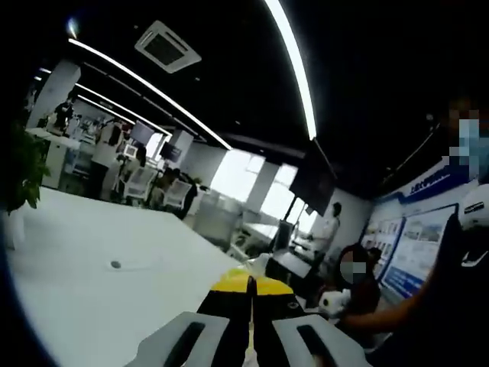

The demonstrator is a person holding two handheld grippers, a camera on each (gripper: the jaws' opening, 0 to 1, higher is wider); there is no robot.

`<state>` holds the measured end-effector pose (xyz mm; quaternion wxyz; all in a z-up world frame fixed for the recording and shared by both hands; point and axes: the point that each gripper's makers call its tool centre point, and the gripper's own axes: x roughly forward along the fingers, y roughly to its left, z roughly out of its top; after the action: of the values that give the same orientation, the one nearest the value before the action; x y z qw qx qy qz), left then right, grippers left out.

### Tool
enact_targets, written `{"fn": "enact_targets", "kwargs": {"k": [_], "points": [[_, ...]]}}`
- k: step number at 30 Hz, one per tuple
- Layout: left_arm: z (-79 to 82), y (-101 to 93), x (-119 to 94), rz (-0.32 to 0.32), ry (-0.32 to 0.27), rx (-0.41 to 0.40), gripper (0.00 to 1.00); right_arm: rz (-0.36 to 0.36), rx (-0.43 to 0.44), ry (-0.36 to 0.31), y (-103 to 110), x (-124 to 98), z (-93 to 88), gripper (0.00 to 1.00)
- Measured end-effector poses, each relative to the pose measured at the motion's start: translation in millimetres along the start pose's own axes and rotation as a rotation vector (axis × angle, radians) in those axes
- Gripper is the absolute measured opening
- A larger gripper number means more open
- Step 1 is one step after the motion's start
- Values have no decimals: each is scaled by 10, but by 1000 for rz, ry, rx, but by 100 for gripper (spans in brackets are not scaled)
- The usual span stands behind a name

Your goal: Compare the silicone blocks by pressing each to a similar depth, holding the contact briefly, and releasing to observe deformation and rebound differences across the visible hardness samples.

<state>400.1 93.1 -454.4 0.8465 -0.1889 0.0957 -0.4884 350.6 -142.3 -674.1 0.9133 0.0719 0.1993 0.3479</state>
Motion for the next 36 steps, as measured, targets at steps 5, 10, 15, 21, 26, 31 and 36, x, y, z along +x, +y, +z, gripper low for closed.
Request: {"fn": "enact_targets", "kwargs": {"k": [5, 10, 15, 21, 26, 31, 36], "points": [[97, -75, 22, -18, -19, 14, 0, 1, -8, -13, -5, 36, 63, 96], [137, -202, 98, -54, -31, 8, 0, 17, -21, -41, 48, 43, 209, 96], [52, -204, 178, -67, 14, 35, 0, 29, -44, -55, 72, 43, 301, 96], [-107, -183, 204, -76, 71, 69, 0, 45, -59, -74, 91, 52, 445, 96], [-177, -186, 200, -81, 85, 55, 0, 81, -66, -80, 175, 131, 539, 96], [-169, -228, 199, -81, 77, 71, 0, 128, -94, -91, 302, 203, 677, 96], [-166, -229, 191, -84, 72, 93, 0, 165, -120, -104, 400, 264, 817, 96]]}}
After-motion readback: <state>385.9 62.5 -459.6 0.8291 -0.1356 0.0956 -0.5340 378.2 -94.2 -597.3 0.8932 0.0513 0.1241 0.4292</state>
